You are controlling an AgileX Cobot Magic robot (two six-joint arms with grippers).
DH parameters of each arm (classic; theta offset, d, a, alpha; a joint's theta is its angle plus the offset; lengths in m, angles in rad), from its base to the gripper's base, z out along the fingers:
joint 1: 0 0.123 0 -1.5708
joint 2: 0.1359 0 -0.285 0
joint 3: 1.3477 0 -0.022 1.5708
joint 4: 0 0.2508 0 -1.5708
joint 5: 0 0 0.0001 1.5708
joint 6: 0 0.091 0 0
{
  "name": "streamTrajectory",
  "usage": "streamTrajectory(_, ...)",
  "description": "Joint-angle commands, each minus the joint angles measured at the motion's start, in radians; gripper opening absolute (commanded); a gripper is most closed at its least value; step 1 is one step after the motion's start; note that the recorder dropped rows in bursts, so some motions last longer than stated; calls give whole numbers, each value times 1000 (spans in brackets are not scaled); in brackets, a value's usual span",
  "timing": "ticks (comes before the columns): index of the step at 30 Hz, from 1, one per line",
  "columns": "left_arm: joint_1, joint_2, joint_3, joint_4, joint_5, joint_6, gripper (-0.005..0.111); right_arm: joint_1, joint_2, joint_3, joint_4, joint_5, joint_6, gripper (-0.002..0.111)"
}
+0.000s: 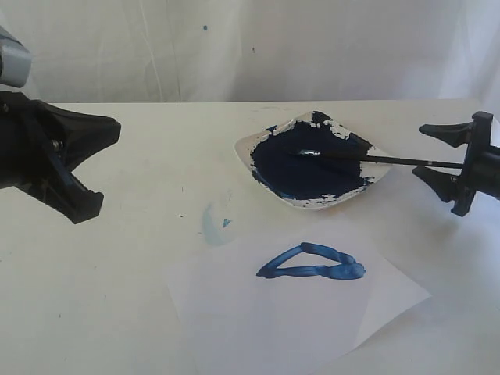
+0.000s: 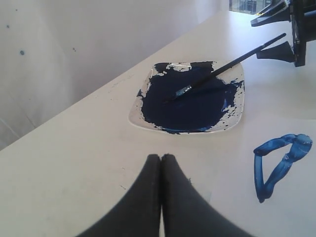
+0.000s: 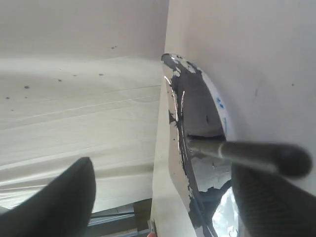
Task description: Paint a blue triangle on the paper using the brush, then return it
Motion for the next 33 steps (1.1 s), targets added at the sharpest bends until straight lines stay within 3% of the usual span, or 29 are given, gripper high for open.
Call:
streamTrajectory(1,-4,-7,5,4,7,-2,0,-24,-23,37,-58,-24,-2,70)
streamTrajectory(18,-4,-7,5,4,7,-2,0,-28,-274,107,-152,-24,7,70)
streamTrajectory(21,-4,-7,5,4,7,-2,0,-28,-373,107,-199,-24,7,53)
streamTrajectory(23,-4,-7,5,4,7,-2,0,-28,-487,107,-279,-24,-35,22)
streamTrajectory(25,-4,-7,5,4,7,2,0,-28,-578,107,-358,-24,-54,4)
streamTrajectory(26,-4,-7,5,4,7,2,0,-28,-619,107,-385,-24,-59,0)
streamTrajectory(33,-4,-7,5,18,7,5,0,-28,-846,107,-428,-24,-122,0)
